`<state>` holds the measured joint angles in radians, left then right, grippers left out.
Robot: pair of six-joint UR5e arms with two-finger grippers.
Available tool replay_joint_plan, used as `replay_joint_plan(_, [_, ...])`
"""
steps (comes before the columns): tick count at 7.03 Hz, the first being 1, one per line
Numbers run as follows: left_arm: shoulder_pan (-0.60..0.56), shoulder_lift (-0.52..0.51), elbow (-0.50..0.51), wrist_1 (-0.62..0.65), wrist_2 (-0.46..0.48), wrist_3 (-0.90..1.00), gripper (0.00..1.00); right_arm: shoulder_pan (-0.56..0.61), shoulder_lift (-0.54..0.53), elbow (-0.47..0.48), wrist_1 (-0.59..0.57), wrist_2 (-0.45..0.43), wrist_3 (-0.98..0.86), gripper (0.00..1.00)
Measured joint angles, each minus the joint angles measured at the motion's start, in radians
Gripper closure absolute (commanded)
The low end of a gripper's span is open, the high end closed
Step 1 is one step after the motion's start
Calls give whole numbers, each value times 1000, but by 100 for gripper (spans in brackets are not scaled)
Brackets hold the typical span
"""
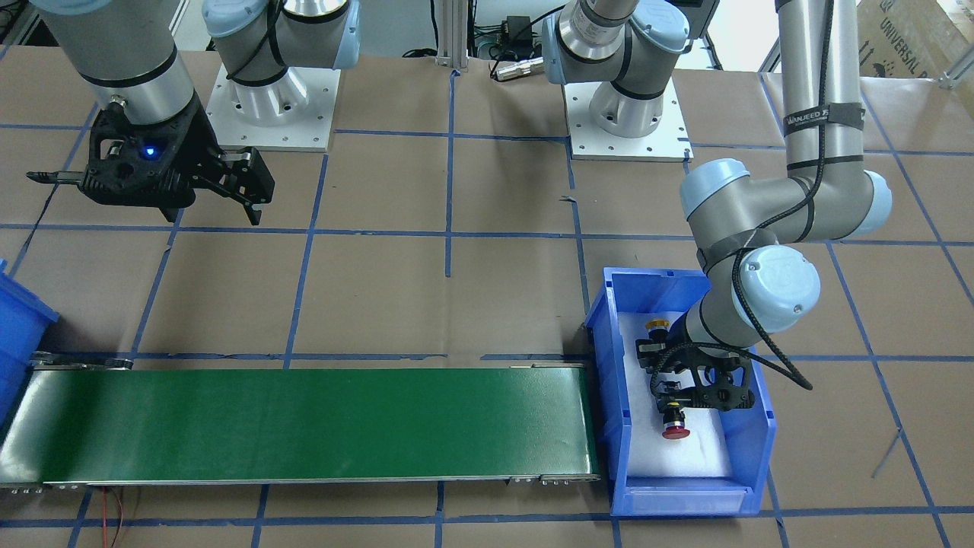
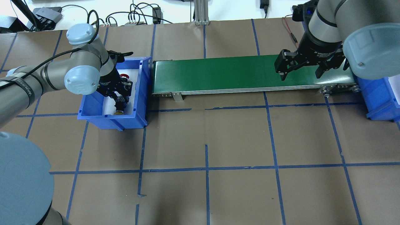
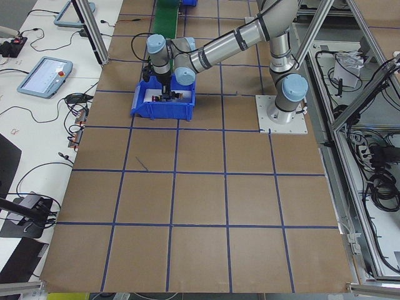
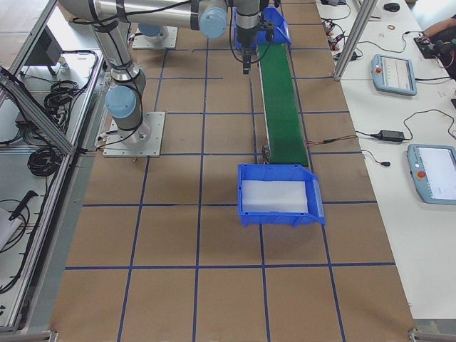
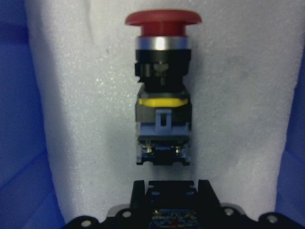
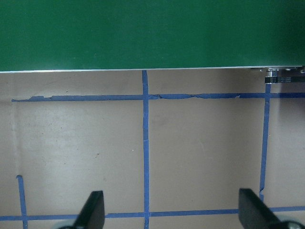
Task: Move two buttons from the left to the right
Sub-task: 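Grasp the yellow-capped button with the left gripper and lift it, then place the yellow-capped button on the conveyor belt and open the left gripper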
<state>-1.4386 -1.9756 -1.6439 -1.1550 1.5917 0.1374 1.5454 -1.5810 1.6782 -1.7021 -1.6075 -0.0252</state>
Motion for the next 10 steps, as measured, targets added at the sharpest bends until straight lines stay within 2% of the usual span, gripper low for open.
replay_joint_plan(4, [-34, 48, 151, -153, -84, -64, 79, 0, -6, 1, 11, -1, -4, 0])
replay_joint_plan(6, [-131, 31, 184, -100, -111, -173, 79, 1, -3, 2, 10, 1, -3, 0])
replay_joint_plan(10, [-246, -100, 217, 80, -127, -311, 78, 0, -6, 26, 3, -1, -2, 0])
